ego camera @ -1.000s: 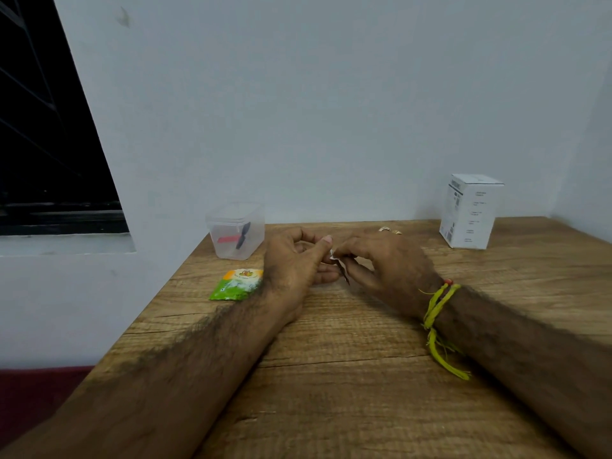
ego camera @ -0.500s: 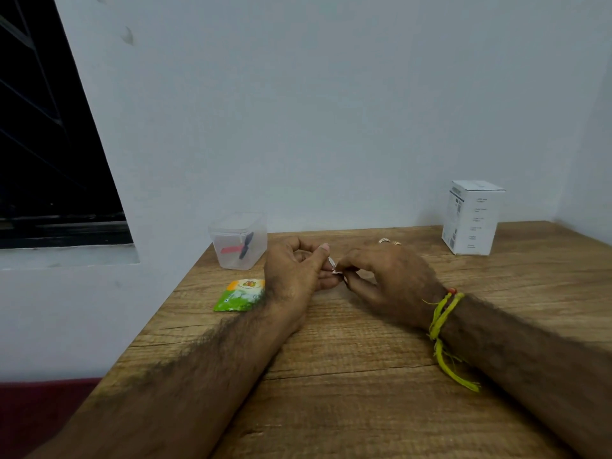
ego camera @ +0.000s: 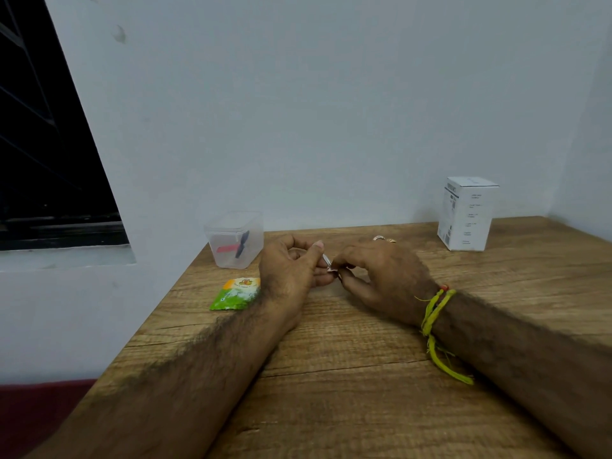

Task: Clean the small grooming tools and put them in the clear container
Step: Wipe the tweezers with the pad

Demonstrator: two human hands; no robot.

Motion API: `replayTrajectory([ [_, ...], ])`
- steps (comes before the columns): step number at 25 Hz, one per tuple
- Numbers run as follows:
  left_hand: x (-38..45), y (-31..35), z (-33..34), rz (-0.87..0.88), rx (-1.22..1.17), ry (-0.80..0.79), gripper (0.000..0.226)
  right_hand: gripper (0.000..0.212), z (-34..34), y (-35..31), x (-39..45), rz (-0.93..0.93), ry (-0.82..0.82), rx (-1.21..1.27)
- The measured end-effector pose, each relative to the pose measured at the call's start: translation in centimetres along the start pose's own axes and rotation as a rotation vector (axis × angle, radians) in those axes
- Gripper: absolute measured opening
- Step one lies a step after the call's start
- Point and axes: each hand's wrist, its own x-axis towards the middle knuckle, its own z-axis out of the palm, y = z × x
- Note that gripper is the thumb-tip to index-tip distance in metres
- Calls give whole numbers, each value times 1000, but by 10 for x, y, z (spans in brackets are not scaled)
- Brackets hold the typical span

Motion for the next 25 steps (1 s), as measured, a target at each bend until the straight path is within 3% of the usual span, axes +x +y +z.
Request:
replayTrajectory([
  [25,9,-7,-2,62,59,37,10,23,-11,-4,0,23,-119,61],
])
